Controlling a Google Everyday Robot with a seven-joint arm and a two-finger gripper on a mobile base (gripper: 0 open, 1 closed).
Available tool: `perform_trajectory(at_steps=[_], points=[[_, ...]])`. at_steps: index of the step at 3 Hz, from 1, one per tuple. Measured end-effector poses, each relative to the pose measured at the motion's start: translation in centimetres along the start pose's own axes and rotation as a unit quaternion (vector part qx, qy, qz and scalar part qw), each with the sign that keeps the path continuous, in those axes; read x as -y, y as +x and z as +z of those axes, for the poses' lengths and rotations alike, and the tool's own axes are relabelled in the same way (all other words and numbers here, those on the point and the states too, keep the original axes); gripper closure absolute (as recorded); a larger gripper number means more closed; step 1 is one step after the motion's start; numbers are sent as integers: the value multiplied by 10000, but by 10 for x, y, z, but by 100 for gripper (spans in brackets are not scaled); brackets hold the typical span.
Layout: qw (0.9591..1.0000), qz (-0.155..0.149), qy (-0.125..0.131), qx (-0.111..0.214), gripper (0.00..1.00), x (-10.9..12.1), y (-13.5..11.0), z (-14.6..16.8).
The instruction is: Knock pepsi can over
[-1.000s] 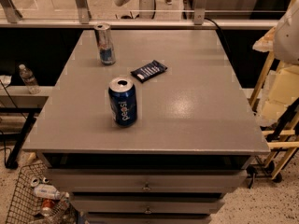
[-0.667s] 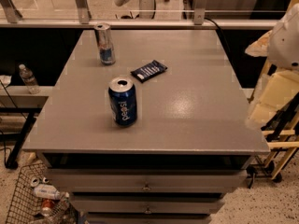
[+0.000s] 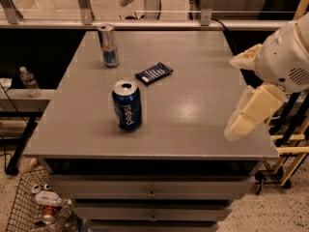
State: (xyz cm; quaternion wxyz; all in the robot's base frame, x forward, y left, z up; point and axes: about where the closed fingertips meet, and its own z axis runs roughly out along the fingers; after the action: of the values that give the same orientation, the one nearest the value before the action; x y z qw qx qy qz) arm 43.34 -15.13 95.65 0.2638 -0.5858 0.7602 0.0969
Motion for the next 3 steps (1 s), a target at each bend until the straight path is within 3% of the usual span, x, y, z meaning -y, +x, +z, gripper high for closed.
perform_trajectory(at_steps=[1,2,3], points=[[10000,-14,18,-43,0,0,1,-1],[9995,30,-26,308,0,1,-11,18],[9943,-180,-338,992,0,4,-53,65]])
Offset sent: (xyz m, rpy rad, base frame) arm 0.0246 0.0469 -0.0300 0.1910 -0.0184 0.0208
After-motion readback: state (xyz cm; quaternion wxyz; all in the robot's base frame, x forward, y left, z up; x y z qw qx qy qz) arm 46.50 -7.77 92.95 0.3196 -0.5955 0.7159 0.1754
